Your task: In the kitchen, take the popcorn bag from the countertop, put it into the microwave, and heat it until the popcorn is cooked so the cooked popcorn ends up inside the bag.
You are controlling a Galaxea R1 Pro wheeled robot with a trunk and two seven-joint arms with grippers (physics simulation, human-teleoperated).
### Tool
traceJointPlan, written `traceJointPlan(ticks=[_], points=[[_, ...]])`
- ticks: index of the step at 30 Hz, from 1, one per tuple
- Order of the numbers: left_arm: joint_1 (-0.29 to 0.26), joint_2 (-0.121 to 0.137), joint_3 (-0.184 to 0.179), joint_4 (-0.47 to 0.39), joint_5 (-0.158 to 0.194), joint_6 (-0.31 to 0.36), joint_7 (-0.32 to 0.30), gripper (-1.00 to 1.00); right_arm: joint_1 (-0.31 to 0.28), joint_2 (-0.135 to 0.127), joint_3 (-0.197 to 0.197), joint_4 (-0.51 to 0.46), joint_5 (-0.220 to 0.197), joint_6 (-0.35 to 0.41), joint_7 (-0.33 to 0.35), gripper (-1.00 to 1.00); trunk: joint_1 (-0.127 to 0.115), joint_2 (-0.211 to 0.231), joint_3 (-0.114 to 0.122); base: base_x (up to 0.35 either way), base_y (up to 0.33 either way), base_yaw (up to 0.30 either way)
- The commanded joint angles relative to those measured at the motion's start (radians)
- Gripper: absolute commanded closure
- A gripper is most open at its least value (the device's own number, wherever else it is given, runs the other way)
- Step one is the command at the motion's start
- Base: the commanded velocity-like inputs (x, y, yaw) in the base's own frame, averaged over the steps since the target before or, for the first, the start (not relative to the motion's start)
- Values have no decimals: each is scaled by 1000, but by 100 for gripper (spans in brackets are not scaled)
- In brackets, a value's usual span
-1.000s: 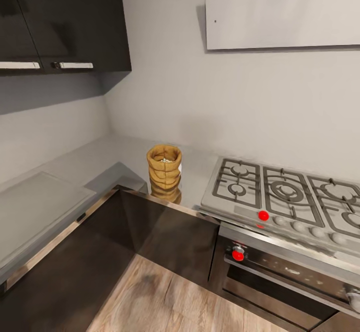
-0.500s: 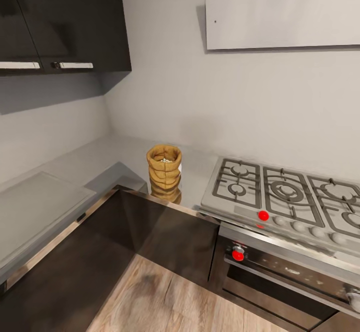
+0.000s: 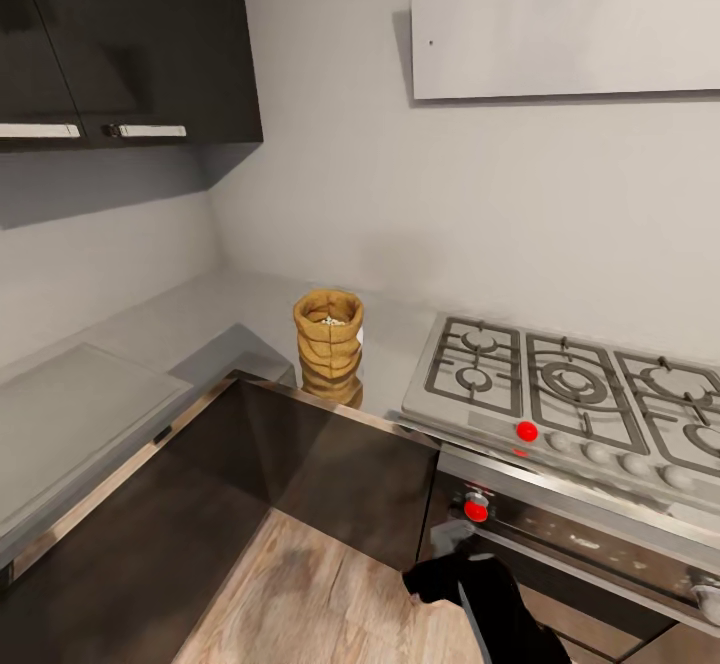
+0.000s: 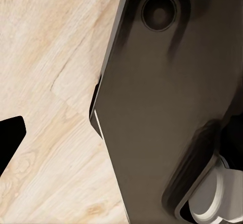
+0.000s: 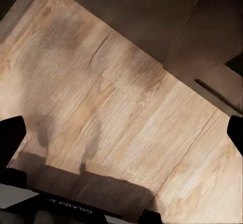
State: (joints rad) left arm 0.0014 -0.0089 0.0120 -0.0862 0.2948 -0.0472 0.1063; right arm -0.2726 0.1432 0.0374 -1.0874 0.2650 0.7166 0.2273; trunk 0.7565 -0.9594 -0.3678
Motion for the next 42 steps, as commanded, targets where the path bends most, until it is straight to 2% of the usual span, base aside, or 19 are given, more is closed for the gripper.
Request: traceJointPlan(ticks=[1, 4, 6, 7, 8, 11, 18, 19, 20, 22, 24, 27, 28, 29, 30, 31, 32, 33, 42], points=[[0, 0, 1, -1, 4, -2, 3, -100, -1, 3, 32, -88, 9, 63, 14, -100, 0, -1, -1, 0, 0, 0], [0, 0, 1, -1, 4, -2, 3, -100, -1, 13, 79, -205, 5, 195, 27, -100, 0, -1, -1, 0, 0, 0], [0, 0, 0, -1, 4, -2, 3, -100, -26, 31, 89, -231, 4, 267, 30, -100, 0, -1, -1, 0, 0, 0], [0, 0, 0, -1, 4, -2, 3, -100, -67, 31, 92, -244, 4, 317, 31, -100, 0, -1, -1, 0, 0, 0], [0, 0, 0, -1, 4, -2, 3, -100, -98, 31, 94, -249, 4, 331, 31, -100, 0, -1, -1, 0, 0, 0], [0, 0, -1, -1, 4, -2, 3, -100, -254, 31, 95, -258, 3, 331, 32, -100, 0, -1, -1, 0, 0, 0], [0, 0, -1, -1, 4, -2, 3, -100, -536, 31, 86, -233, 5, 331, 18, -100, 0, -1, -1, 0, 0, 0], [0, 0, -1, -1, 4, -2, 3, -100, -606, 31, 84, -197, 5, 331, 17, -100, 0, -1, -1, 0, 0, 0], [0, 0, -1, -1, 4, -2, 3, -100, -692, 31, 75, -117, 5, 331, 17, -100, 0, -1, -1, 0, 0, 0], [0, 0, -1, -1, 4, -2, 3, -100, -797, 31, 35, 6, 5, 331, 17, -100, 0, -1, -1, 0, 0, 0], [0, 0, -1, -1, 4, -2, 3, -100, -894, 31, -14, 142, 5, 331, 16, -100, 0, -1, -1, 0, 0, 0], [0, 0, -1, -1, 4, -2, 3, -100, -1007, 31, -61, 299, 8, 331, -10, -100, 0, -1, -1, 0, 0, 0], [0, 0, -1, -1, 4, -2, 3, -100, -1031, 31, -80, 312, 9, 331, -104, -100, 0, -1, -1, 0, 0, 0], [0, 0, -1, -1, 4, -2, 3, -100, -1035, 31, -138, 309, 8, 331, -155, -100, 0, -1, -1, 0, 0, 0], [0, 1, -1, -1, 4, -2, 3, -100, -1036, 31, -167, 308, 8, 331, -166, -100, 0, -1, -1, 0, 0, 0], [0, 1, -1, -1, 4, -1, 2, -100, -1037, 31, -220, 307, 11, 331, -178, -100, 0, -1, -1, 0, 0, 0], [0, 0, -1, -1, 4, -1, 2, -100, -1037, 31, -234, 307, 12, 331, -181, -100, 0, -1, -1, 0, 0, 0], [0, 0, -2, -1, 3, 0, -3, -100, -1037, 31, -244, 307, 12, 331, -184, -100, 0, -1, -1, 0, 0, 0], [0, 0, -4, 0, -2, 0, -8, -100, -1037, 31, -248, 276, 13, 331, -187, -100, 0, -1, -1, 59, 27, 0]])
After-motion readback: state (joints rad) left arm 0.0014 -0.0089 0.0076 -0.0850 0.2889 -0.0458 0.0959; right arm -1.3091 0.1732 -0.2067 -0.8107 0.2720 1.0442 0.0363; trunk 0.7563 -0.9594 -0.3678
